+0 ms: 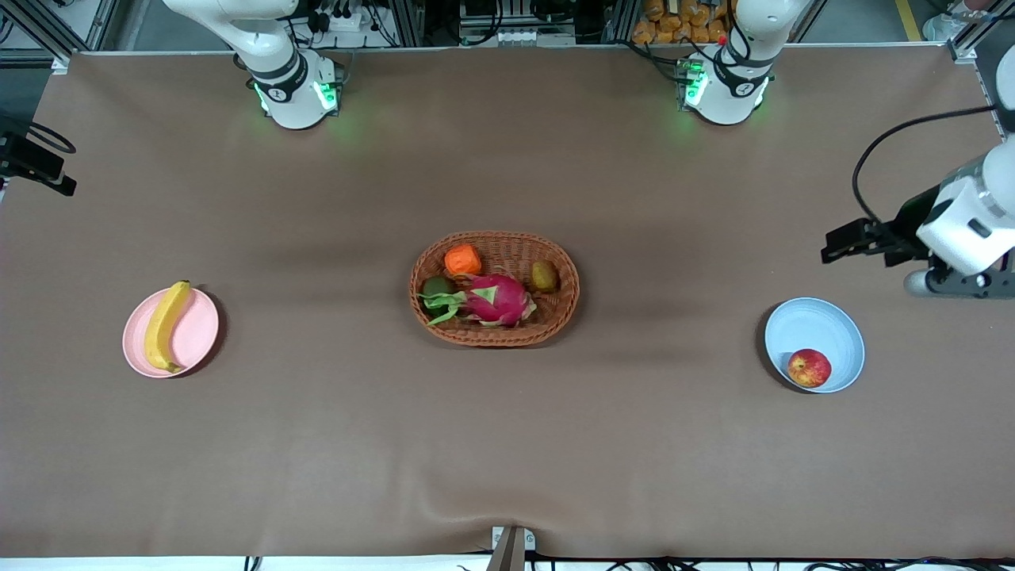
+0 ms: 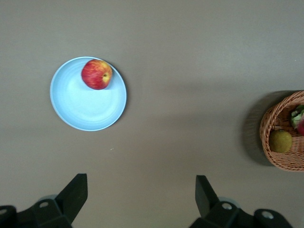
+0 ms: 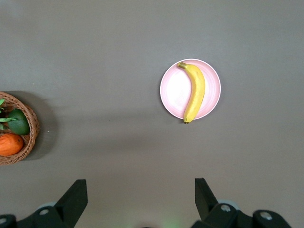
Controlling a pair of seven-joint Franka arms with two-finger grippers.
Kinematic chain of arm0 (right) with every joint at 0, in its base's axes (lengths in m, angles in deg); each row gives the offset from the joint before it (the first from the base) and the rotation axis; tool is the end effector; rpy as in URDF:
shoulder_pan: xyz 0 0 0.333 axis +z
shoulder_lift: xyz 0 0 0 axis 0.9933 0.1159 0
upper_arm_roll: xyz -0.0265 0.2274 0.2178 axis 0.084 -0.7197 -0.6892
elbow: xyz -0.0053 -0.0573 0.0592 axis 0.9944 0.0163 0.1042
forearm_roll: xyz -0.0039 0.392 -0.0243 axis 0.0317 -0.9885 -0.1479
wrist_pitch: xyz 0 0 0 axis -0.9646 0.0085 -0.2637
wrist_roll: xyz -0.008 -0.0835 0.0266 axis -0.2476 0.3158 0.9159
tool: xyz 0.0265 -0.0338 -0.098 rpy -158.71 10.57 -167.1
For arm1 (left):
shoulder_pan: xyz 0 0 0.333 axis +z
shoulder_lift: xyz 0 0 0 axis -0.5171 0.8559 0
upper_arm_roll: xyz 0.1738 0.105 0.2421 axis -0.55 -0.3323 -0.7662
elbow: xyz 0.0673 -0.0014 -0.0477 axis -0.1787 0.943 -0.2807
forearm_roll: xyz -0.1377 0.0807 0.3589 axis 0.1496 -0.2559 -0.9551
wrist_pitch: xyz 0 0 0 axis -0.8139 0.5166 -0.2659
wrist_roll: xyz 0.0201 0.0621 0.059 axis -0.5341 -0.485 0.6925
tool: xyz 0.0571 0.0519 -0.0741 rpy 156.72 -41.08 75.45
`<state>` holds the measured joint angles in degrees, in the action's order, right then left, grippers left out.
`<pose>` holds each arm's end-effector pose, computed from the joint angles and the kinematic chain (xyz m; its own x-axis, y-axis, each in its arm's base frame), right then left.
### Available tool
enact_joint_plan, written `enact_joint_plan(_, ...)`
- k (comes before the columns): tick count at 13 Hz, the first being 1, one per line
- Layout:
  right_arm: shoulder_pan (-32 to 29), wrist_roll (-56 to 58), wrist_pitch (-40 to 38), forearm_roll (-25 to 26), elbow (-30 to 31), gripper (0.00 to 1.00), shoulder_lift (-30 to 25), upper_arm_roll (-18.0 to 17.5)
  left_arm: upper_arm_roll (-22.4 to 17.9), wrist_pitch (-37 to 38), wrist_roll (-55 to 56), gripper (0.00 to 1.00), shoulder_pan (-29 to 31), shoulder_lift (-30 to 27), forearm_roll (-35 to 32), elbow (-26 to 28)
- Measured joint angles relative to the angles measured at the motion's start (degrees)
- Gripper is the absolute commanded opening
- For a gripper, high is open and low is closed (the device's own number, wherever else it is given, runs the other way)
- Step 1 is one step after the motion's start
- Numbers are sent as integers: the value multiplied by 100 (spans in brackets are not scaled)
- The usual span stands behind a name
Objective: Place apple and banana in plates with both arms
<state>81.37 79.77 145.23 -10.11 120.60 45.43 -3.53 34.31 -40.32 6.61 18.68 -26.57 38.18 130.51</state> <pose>0.5317 -0.0616 0.6607 0.9981 -0.0516 -0.0333 -0.0521 -0.9985 -0.0157 0.5940 -0.0390 0.5717 0.9985 -0.0190 -0.0522 -0.0150 -0.9969 0.0768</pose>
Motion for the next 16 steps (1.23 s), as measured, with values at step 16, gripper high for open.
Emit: enact_joint_plan(16,15,8,-17,0,-3,100,0,-46,-2696,380,-3,100,-2818,-438,-73,-652)
